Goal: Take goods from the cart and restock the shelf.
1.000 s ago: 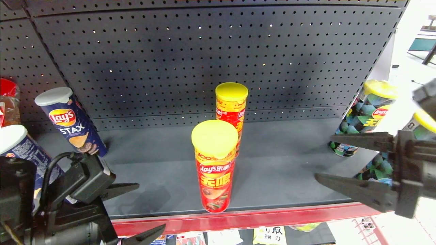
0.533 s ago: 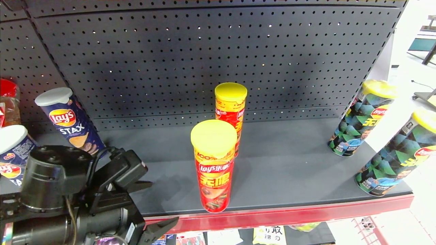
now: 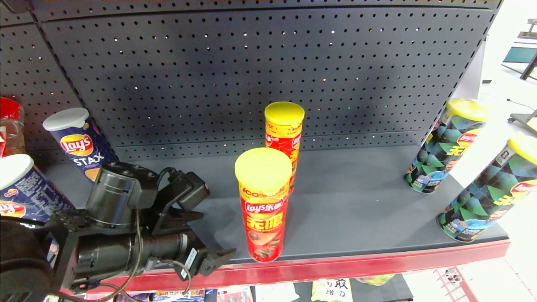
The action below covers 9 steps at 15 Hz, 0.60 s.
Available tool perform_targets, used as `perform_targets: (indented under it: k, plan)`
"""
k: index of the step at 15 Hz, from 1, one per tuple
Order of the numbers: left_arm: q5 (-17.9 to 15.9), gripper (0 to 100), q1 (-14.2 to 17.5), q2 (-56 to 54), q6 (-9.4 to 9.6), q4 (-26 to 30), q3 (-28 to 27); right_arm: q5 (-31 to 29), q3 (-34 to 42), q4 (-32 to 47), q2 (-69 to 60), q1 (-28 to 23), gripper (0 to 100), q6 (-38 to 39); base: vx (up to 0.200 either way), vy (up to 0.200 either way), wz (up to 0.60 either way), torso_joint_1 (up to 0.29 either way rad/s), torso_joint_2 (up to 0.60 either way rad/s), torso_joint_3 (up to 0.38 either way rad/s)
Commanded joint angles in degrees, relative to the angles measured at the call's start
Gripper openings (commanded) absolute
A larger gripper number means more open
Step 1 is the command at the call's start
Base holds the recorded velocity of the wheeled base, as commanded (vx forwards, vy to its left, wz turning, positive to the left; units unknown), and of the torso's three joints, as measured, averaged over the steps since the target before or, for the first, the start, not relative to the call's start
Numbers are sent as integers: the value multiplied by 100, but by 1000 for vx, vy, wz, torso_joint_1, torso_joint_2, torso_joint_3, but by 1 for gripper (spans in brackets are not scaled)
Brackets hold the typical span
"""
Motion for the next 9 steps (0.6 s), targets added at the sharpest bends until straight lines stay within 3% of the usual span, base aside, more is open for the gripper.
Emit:
perform_targets:
  k: [1,9]
  plan:
    - [-2,100,5,159,2,3,-77,12,0,-4,15,7,100,2,0,0,0,0,0,0]
    - [-11,100,-3,546,2,3,-499,12,0,-4,6,-2,100,2,0,0,0,0,0,0]
